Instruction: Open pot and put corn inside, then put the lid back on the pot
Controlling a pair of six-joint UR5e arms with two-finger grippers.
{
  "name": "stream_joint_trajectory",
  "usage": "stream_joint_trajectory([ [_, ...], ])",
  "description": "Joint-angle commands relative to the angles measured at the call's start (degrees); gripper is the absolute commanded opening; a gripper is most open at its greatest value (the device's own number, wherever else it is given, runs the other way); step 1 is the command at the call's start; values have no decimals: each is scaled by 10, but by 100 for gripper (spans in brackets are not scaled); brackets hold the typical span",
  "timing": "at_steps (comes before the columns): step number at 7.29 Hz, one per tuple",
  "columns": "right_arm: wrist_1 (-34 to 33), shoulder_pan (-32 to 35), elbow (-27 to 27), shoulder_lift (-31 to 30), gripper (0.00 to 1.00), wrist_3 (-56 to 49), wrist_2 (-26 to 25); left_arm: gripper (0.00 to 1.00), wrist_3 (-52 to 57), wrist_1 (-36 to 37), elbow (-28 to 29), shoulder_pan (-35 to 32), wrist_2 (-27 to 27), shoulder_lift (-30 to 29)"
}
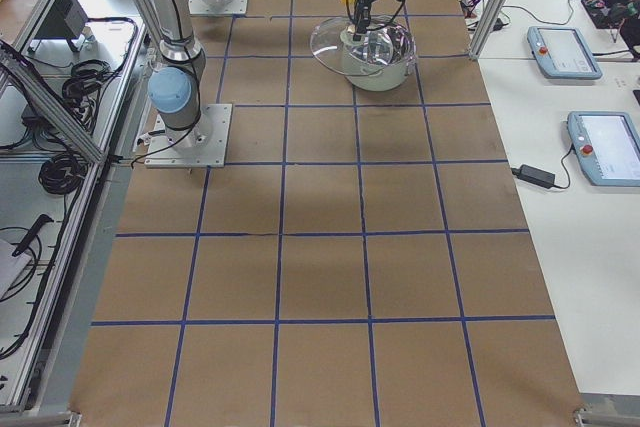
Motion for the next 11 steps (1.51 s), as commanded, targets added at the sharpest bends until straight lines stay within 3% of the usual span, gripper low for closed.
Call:
stream_joint_trajectory([
  [1, 0, -5, 1, 1, 24, -1, -5, 6, -28, -7, 98, -45, 1, -84],
  [4, 0, -29, 1, 0, 24, -4, -5, 7, -29, 4, 110, -50, 5, -125],
  [5, 0, -30, 1, 1, 24, -5, -5, 16, -27, 4, 106, -50, 4, -127],
  [6, 0, -30, 1, 1, 24, -5, -6, 25, -24, 8, 109, -50, 4, -137],
  [8, 0, -30, 1, 0, 24, -5, -8, 93, -29, 24, 104, -51, 17, -149],
  [9, 0, -30, 1, 0, 24, -5, -7, 100, -25, 23, 112, -47, 18, -146],
  [11, 1, -29, 6, -1, 24, -5, -6, 100, -18, 21, 110, -42, 19, -132],
])
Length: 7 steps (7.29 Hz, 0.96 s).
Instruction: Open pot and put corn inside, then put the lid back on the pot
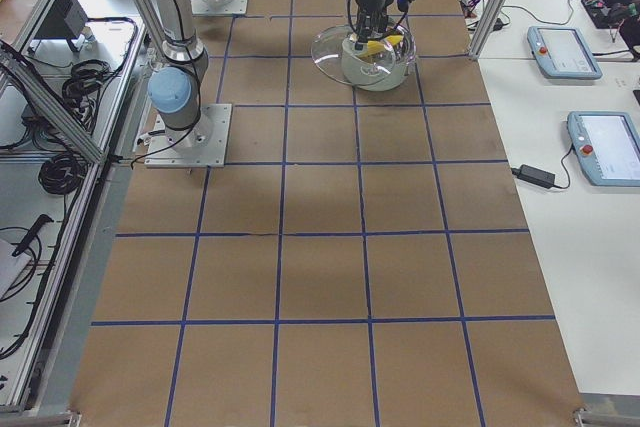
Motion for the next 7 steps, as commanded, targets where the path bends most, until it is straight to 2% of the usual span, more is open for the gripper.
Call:
stream_joint_trajectory([
  [1, 1, 8, -5, -2, 24, 7, 5, 100, 22, -12, -11, 22, 1, 41],
  [3, -24, 62, -15, 9, 25, 19, 7, 100, 99, -43, -41, 81, 3, 126],
  [4, -47, 97, -17, 24, 26, 54, 6, 100, 148, -55, -91, 114, 31, 178],
  [6, -98, 163, -48, 95, 26, 95, 3, 100, 226, -59, -222, 194, 40, 305],
  [7, -99, 180, -79, 133, 25, 97, 6, 100, 247, -97, -237, 220, 48, 360],
])
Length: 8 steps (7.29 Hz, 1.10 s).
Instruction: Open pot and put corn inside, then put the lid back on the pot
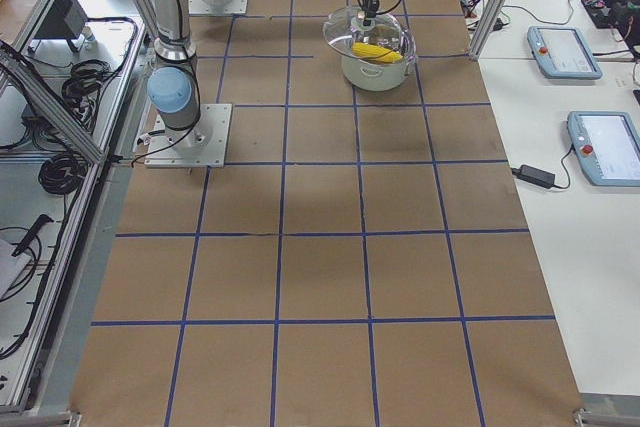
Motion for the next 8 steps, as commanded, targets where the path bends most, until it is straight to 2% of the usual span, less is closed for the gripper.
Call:
stream_joint_trajectory([
  [1, -11, 33, -56, 78, 25, 13, 3, 100, 59, -78, -30, 52, 21, 98],
  [2, -17, 36, -66, 96, 25, 13, 2, 100, 53, -81, -9, 49, 15, 94],
  [3, -20, 40, -66, 100, 24, 14, 3, 98, 55, -114, 9, 41, 21, 93],
  [8, -51, 40, -67, 118, 24, 10, 2, 100, 61, -119, 3, 46, 24, 99],
])
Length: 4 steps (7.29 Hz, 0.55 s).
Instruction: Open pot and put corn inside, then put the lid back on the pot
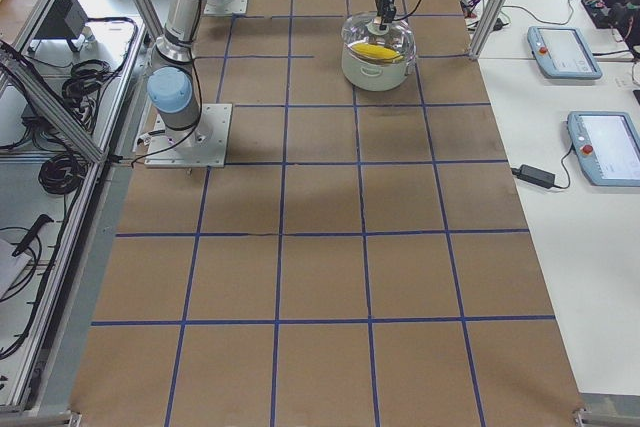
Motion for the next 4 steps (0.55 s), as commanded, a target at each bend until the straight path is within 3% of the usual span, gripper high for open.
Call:
stream_joint_trajectory([
  [1, -5, 0, 1, 3, 24, -1, 0, 100, 3, -9, 3, 6, 4, -7],
  [4, -5, 0, 1, 10, 24, -3, 1, 100, -2, -28, 19, 5, 16, -17],
])
